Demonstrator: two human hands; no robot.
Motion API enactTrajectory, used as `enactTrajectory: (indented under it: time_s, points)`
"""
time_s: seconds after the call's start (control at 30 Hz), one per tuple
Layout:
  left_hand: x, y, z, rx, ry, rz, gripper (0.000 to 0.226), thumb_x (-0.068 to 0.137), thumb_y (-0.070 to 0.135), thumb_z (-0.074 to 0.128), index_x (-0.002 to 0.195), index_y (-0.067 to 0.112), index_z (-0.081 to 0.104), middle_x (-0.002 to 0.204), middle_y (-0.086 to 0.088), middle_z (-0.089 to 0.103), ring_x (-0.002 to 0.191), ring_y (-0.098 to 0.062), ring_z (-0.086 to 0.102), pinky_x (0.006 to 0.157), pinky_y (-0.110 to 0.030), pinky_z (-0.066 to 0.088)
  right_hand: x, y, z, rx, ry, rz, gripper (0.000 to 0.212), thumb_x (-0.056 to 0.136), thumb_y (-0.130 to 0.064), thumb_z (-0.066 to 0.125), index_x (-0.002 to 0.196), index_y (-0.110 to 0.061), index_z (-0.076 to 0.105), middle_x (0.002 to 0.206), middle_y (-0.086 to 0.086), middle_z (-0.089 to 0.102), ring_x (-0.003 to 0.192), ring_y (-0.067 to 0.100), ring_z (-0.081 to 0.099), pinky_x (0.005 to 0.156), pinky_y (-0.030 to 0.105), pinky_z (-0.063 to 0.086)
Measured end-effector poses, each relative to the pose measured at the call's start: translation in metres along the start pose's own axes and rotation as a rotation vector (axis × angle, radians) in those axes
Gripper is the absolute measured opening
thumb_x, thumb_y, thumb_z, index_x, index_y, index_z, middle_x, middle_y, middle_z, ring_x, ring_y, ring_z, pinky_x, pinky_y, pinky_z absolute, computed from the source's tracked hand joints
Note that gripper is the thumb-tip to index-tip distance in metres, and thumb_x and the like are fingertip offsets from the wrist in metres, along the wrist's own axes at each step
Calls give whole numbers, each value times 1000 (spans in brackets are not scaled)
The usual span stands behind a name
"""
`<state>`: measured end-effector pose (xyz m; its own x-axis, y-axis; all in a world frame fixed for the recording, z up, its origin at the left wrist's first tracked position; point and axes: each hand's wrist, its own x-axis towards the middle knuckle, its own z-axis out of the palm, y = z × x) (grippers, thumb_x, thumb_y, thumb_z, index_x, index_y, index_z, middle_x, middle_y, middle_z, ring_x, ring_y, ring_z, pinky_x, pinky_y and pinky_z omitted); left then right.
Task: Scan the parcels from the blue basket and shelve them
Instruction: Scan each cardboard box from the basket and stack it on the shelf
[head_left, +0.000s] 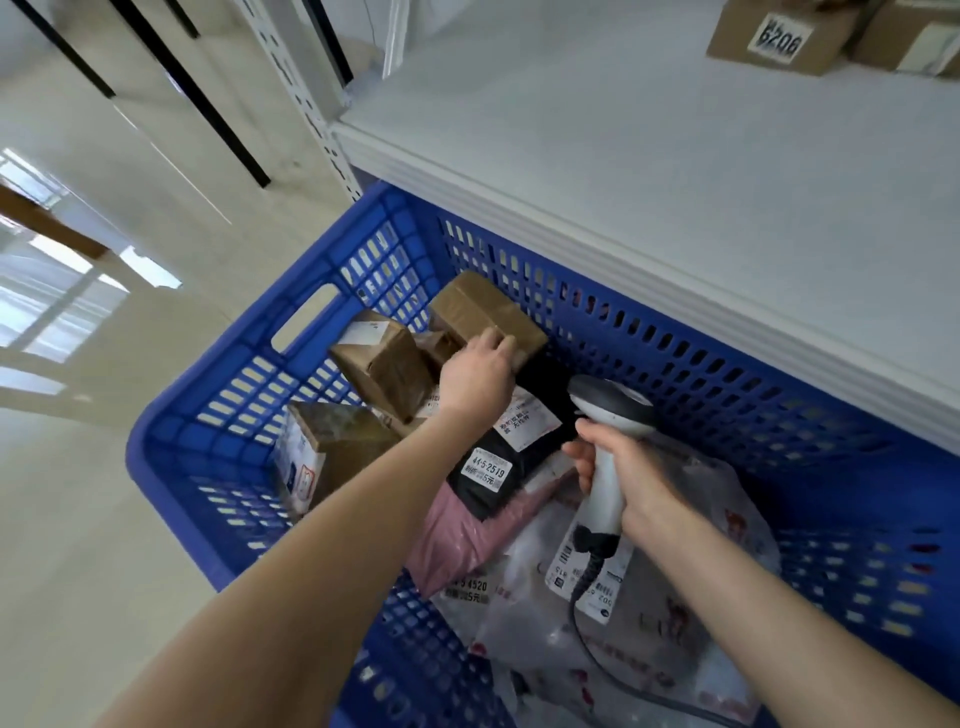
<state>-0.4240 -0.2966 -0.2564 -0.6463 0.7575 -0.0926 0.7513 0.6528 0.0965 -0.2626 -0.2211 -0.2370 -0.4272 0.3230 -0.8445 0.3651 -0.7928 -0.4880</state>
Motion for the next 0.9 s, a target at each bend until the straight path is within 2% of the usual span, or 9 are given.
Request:
enactTrajectory:
  time_s: [0.03,0.1,0.27,0.33,0.47,0.57,0.63,0.73,0.9]
  points:
    - [7,-5,-8,-20,58,-42,39,94,19,49,133,17,47,128,-7,47,116,-26,48,78,-35,44,-1,-1,-1,-16,5,-19,9,87,-20,67,80,-14,65,59,-1,68,38,3,52,43,16,43]
    - [28,-17,-25,-55,107,-159,51,89,13,56,138,15,39,133,-11,40,123,-28,42,85,-36,47,1,-4,3,-25,4,-51,10,86,-19,68,78,-15,67,63,1,69,41,4,52,46,18,43]
    - [76,-53,-34,-199,-157,-458,71,90,20,61,146,1,22,146,-21,32,132,-36,38,101,-45,43,14,0,13,-35,-44,-112,5,84,-16,71,83,-11,69,80,6,71,57,9,59,52,21,46]
    - [83,-57,-25,-203,-266,-458,61,93,28,55,141,-2,32,139,-22,40,121,-37,49,97,-45,47,25,-1,17,-71,-52,-160,12,82,-17,74,90,-9,70,88,7,70,71,13,63,55,24,49]
    - [86,-57,-15,-109,-270,-387,53,91,41,53,130,6,48,133,-20,40,114,-37,50,92,-44,46,45,-13,31,-193,-110,-230,11,79,-18,76,88,-17,70,83,-1,68,78,12,62,65,25,52]
    - [89,-60,-17,-174,-282,-391,50,92,42,51,128,9,49,129,-18,45,106,-34,53,81,-38,45,59,-18,42,-187,-163,-240,12,78,-19,77,88,-20,70,82,-4,68,80,12,61,86,33,49]
    - [87,-58,-19,-241,-286,-402,46,94,36,50,130,7,46,125,-16,52,105,-30,54,77,-35,43,62,-20,47,-168,-190,-219,13,78,-20,77,89,-20,70,86,-2,70,83,14,63,87,33,50]
    - [78,-52,-26,-334,-246,-436,43,97,31,46,132,6,44,126,-16,54,109,-29,54,84,-36,46,53,-19,48,-121,-197,-204,9,80,-18,74,88,-20,70,78,-5,69,72,8,63,72,24,50]
    - [40,-31,-55,-733,-204,-591,61,94,55,42,137,12,42,133,-13,50,118,-32,50,100,-43,45,15,-6,22,-30,-130,-273,24,79,-18,75,102,-18,71,98,-3,72,93,13,65,90,32,51]
